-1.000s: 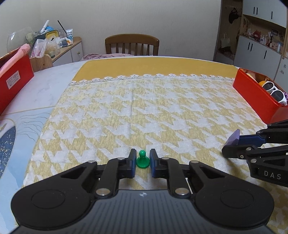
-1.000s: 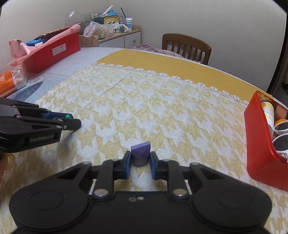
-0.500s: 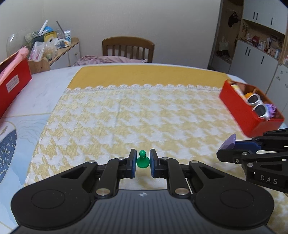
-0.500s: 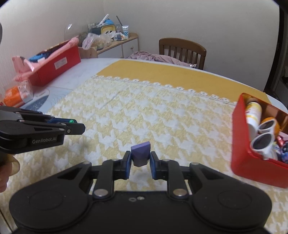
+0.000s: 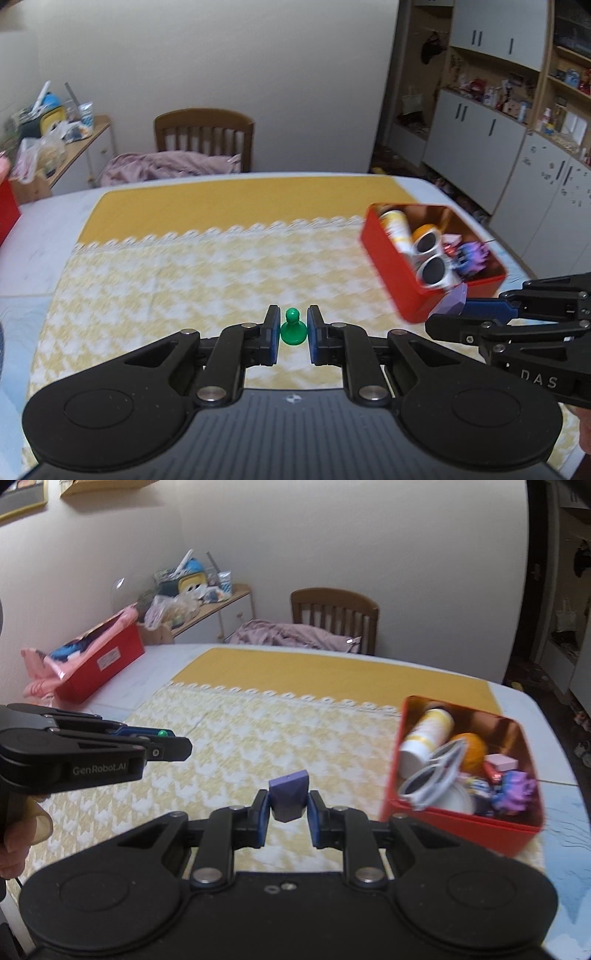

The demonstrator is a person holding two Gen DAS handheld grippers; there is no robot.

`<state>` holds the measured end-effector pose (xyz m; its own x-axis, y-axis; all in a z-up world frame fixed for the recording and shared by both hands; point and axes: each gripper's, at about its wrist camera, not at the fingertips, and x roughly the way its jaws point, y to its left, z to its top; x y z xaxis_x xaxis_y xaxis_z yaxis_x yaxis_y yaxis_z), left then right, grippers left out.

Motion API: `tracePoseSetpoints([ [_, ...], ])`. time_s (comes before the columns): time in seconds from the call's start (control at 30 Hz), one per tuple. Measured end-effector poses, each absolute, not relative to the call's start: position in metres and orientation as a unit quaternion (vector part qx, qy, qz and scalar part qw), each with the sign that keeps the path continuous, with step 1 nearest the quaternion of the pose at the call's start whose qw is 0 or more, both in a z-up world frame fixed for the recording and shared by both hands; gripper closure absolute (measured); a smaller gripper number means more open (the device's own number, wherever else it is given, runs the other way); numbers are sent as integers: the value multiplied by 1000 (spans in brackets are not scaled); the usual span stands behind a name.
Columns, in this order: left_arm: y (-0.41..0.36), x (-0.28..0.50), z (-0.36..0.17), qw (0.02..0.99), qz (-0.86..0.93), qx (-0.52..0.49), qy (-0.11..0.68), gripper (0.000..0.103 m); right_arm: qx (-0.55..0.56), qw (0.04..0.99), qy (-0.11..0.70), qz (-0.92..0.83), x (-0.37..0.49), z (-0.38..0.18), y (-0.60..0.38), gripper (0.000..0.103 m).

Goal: Organize rigid objects
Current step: 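Carry the push pin and eraser into the red box and release both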

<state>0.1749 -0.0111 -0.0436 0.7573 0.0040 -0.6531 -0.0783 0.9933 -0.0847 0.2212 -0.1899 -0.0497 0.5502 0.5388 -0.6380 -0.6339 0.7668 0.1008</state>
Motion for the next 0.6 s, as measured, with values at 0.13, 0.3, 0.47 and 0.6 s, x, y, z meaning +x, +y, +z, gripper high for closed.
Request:
tracePoseSetpoints([
  [0.13,-33,187,-32,938,9,-51,344,88,-67,884,329,325,229,-39,-215,83],
  [0.3,-64,205,-23,939,-6,-44,341,88,-67,892,313,320,240,-28,-243,83],
  [0.47,-93,231,-22,938,-22,-39,343,88,-64,897,308,310,257,-28,-270,83],
  [0.6,-118,253,-27,936,-33,-33,349,88,-67,900,310,298,274,-34,-290,83],
])
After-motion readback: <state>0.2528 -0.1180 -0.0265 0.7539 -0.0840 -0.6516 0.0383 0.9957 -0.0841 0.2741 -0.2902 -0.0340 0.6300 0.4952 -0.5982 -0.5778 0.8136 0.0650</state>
